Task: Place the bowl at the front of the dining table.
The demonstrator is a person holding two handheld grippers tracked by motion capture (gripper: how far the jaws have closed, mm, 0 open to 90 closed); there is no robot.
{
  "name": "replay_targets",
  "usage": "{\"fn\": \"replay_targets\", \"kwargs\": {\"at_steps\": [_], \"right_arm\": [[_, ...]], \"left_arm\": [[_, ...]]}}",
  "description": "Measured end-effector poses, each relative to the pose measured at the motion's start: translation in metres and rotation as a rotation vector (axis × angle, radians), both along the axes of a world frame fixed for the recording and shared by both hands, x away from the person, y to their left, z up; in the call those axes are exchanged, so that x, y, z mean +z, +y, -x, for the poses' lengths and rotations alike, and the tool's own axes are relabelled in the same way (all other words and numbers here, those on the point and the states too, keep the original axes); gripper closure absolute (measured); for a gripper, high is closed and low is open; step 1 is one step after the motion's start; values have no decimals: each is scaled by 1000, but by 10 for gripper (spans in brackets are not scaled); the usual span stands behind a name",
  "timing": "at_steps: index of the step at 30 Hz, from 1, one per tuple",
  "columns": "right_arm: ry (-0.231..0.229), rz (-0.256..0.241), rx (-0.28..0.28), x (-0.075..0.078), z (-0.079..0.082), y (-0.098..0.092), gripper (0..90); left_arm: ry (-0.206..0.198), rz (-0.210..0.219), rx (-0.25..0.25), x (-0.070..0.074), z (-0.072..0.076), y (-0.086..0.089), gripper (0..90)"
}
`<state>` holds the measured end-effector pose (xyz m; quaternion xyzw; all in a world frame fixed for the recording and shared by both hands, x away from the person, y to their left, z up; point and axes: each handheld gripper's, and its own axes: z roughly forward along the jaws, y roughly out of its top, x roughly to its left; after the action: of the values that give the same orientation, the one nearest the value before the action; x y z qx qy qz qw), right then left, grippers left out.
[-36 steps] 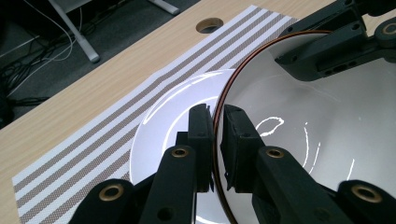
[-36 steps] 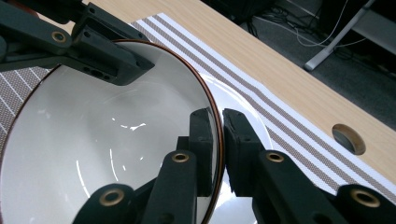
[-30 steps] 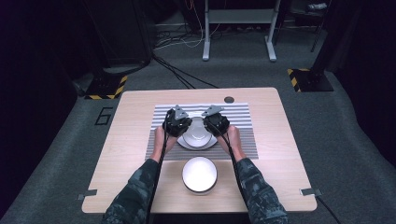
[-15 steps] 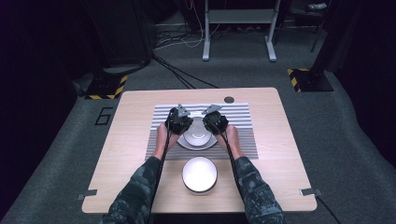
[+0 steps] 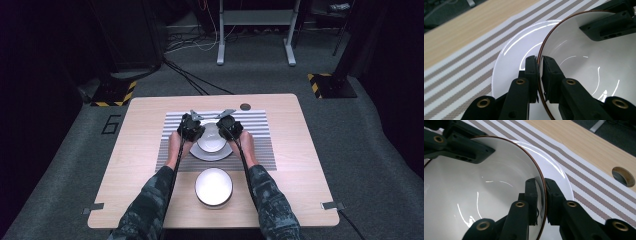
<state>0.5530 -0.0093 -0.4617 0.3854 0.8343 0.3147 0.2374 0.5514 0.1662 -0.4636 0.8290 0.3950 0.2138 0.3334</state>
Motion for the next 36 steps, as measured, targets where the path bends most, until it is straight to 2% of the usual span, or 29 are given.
{"fn": "replay_targets", "kwargs": {"at_steps": [1,2,6,8,9,10,11,12,17,27,36], "right_arm": [[0,0,0,0,0,0,821],[22,-16,-6,-1,-4,-2,821],[87,-49,-24,-3,-11,-1,819],[126,-68,-22,-7,-17,-4,816],[126,-68,-22,-7,-17,-4,816],[156,-98,-37,-9,-21,-5,813],[167,-101,-35,-11,-22,-5,816],[171,-120,-38,-11,-23,-7,817],[174,-106,-39,-10,-22,-6,819],[187,-127,-42,-11,-21,-10,823],[187,-139,-49,-12,-21,-10,819]], "left_arm": [[0,0,0,0,0,0,833],[36,22,11,-1,-3,3,837],[67,11,28,-2,-6,2,833],[105,40,46,-4,-11,3,831],[105,40,46,-4,-11,3,830],[116,44,45,-5,-14,4,828],[117,42,46,-5,-15,3,829],[120,43,44,-5,-16,3,830],[122,31,45,-4,-16,3,830],[122,14,43,-3,-15,0,829],[121,15,47,-3,-15,0,828]]}}
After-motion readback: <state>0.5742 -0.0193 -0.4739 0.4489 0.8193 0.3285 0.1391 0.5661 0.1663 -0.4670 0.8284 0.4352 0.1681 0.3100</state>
